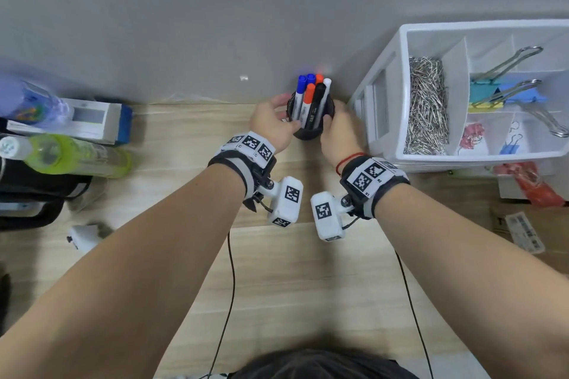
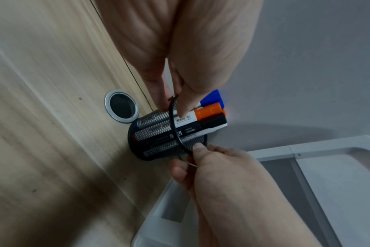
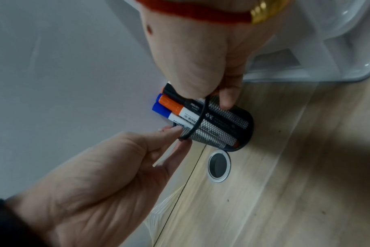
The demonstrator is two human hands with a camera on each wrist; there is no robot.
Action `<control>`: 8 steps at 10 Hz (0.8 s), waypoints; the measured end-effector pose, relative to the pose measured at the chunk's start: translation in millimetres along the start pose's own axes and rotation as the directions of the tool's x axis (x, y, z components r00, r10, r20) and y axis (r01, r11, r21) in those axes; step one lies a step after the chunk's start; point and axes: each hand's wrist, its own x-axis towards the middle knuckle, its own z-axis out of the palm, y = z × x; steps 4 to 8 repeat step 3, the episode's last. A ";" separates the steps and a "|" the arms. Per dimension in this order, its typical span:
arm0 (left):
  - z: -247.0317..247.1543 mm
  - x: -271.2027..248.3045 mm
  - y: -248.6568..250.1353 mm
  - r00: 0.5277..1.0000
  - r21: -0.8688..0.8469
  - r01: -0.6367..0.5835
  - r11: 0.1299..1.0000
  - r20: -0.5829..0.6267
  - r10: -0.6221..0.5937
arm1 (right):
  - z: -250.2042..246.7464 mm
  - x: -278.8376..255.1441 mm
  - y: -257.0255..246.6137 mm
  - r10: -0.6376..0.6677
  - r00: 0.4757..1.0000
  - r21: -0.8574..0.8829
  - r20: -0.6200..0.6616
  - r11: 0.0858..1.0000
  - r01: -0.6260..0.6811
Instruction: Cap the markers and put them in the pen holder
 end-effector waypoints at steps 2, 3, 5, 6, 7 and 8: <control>-4.8 -6.7 3.4 0.997 0.035 -0.045 0.998 0.059 0.043 | -5.6 -2.2 0.0 0.008 1.000 -0.035 0.010 0.999 -0.008; -9.6 -12.3 3.7 0.998 0.128 -0.066 0.990 0.026 0.063 | -7.9 -8.1 -2.9 0.072 0.997 -0.004 0.042 0.997 -0.072; -9.6 -12.3 3.7 0.998 0.128 -0.066 0.990 0.026 0.063 | -7.9 -8.1 -2.9 0.072 0.997 -0.004 0.042 0.997 -0.072; -9.6 -12.3 3.7 0.998 0.128 -0.066 0.990 0.026 0.063 | -7.9 -8.1 -2.9 0.072 0.997 -0.004 0.042 0.997 -0.072; -9.6 -12.3 3.7 0.998 0.128 -0.066 0.990 0.026 0.063 | -7.9 -8.1 -2.9 0.072 0.997 -0.004 0.042 0.997 -0.072; -9.6 -12.3 3.7 0.998 0.128 -0.066 0.990 0.026 0.063 | -7.9 -8.1 -2.9 0.072 0.997 -0.004 0.042 0.997 -0.072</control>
